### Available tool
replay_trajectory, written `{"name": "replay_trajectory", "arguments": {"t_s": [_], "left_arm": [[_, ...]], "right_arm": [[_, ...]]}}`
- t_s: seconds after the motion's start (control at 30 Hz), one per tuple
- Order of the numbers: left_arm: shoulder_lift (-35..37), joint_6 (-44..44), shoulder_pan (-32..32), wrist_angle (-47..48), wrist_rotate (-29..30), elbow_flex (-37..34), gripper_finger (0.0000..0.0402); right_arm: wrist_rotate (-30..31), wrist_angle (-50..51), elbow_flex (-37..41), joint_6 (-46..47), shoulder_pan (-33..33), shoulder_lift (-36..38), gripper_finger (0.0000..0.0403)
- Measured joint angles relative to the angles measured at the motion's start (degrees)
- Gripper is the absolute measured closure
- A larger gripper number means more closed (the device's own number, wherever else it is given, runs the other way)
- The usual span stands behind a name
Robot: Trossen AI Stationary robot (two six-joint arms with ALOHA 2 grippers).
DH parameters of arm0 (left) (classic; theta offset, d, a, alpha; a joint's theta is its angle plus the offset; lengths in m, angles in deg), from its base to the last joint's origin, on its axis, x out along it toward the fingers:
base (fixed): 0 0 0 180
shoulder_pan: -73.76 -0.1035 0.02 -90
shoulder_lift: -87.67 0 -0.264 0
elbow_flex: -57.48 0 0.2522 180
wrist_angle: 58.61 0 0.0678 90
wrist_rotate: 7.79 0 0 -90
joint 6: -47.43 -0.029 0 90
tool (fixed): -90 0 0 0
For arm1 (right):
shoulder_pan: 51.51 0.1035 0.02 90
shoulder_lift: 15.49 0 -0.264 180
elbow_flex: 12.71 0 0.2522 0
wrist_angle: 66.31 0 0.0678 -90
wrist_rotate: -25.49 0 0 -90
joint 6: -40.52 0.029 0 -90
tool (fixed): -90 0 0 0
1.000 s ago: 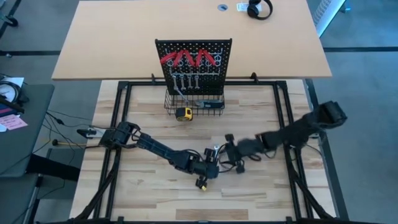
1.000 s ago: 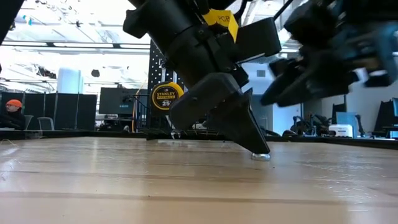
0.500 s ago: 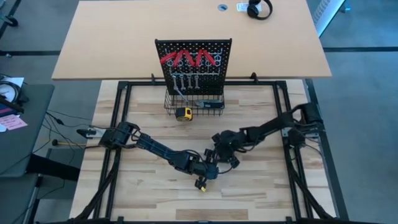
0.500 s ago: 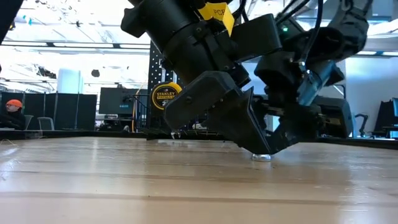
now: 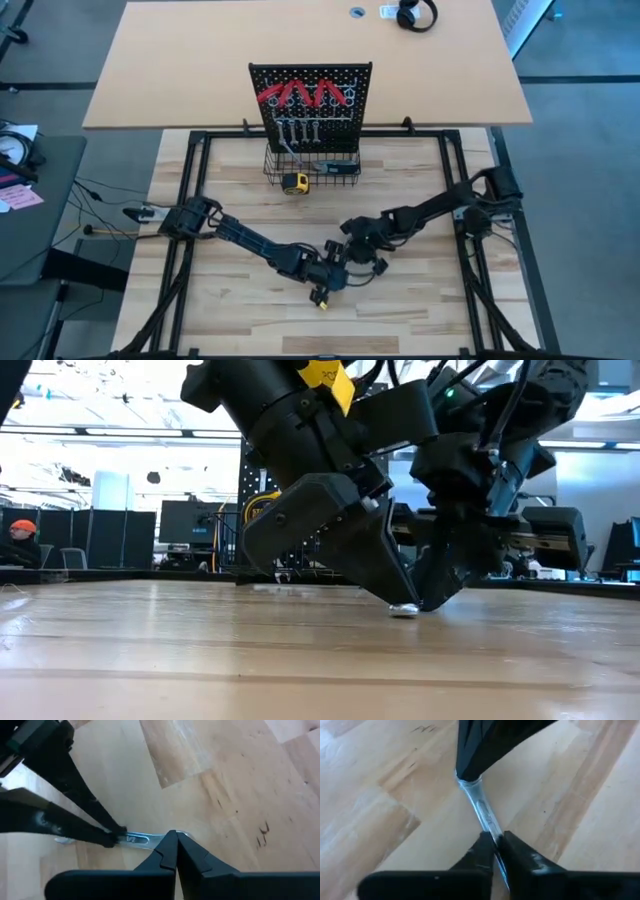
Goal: Hang tools onto peg board
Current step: Hang the wrench into the pegboard
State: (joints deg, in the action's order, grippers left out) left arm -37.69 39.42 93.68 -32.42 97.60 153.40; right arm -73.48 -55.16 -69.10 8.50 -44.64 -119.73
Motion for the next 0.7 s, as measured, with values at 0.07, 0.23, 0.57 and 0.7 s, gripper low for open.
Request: {"name": "replay_trajectory", "arguments": {"t_s": [0.07,0.23,0.57,0.7], "left_arm": [[0.0,0.1,0.7,0.0,2.7,0.0,0.0401],[2.3,-0.6,2.8,0.7,10.3,-0.2,0.0401],[6.9,0.2,4.7,0.7,12.9,-0.2,0.0401],[5.9,1.4,4.7,0.1,11.7,-0.7,0.0401]], "right_arm": [[2.7,-0.4,0.0,1.5,1.3,0.1,0.0385],[7.7,-1.2,0.0,7.0,3.7,0.3,0.0397],[7.0,-8.0,1.2,14.7,5.2,5.5,0.0395],[6.7,-8.7,0.8,19.0,5.1,10.8,0.0388]]}}
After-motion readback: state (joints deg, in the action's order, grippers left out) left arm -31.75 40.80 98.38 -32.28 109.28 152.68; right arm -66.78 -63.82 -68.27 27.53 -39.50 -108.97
